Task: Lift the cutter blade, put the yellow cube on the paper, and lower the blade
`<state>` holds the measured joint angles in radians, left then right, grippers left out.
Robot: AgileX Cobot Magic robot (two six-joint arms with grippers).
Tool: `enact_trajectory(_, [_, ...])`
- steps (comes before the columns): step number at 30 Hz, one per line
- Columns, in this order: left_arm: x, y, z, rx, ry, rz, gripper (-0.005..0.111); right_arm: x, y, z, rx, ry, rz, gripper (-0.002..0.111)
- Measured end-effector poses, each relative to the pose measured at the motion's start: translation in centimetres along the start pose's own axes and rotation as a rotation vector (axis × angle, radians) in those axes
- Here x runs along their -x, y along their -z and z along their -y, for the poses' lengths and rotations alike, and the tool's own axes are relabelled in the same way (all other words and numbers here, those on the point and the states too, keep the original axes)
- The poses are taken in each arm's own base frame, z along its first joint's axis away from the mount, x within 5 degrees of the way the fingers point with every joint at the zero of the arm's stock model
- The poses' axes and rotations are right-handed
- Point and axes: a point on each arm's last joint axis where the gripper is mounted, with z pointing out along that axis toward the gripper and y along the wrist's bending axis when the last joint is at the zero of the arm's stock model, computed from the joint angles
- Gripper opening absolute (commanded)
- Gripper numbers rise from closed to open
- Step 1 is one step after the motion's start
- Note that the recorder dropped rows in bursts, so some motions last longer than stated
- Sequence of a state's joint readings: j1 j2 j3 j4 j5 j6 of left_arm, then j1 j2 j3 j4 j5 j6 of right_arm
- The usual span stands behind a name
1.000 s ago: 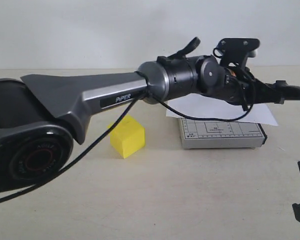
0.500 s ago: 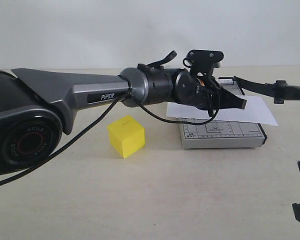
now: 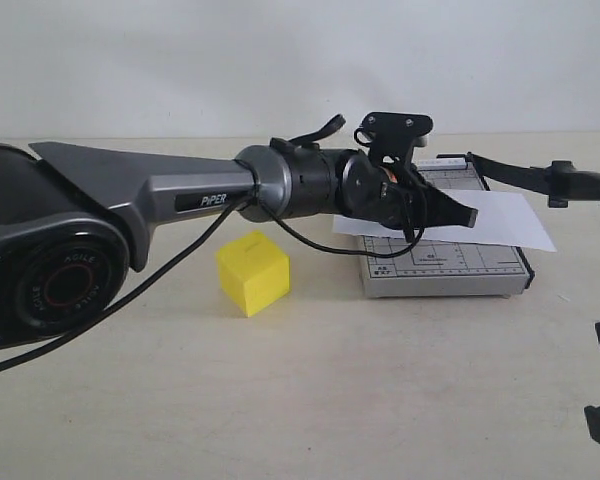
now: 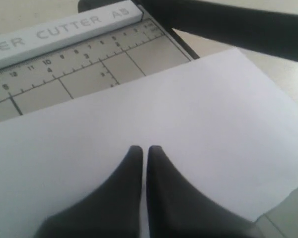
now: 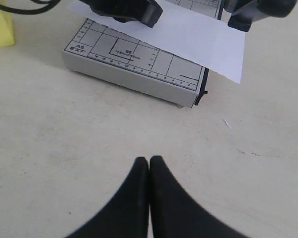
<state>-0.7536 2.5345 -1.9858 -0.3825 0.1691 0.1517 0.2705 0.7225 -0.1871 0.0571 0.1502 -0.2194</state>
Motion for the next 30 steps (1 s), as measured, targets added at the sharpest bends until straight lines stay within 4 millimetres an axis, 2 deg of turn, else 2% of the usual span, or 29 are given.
enact_trajectory(10, [-0.2,-0.3,-0.1,0.002,0.015,0.009,0.004,0.3,0.1,0.0,-0.001,-0.003,0.009,0.000])
enact_trajectory(21, [-0.5,-0.4,1.5,-0.021,0.007,0.012,0.004,0.3,0.1,0.0,-0.001,-0.010,0.009,0.000])
enact_trajectory(30, [-0.4,-0.7,1.4,-0.011,0.007,0.065,0.004,0.3,0.1,0.0,-0.001,-0.014,0.009,0.000])
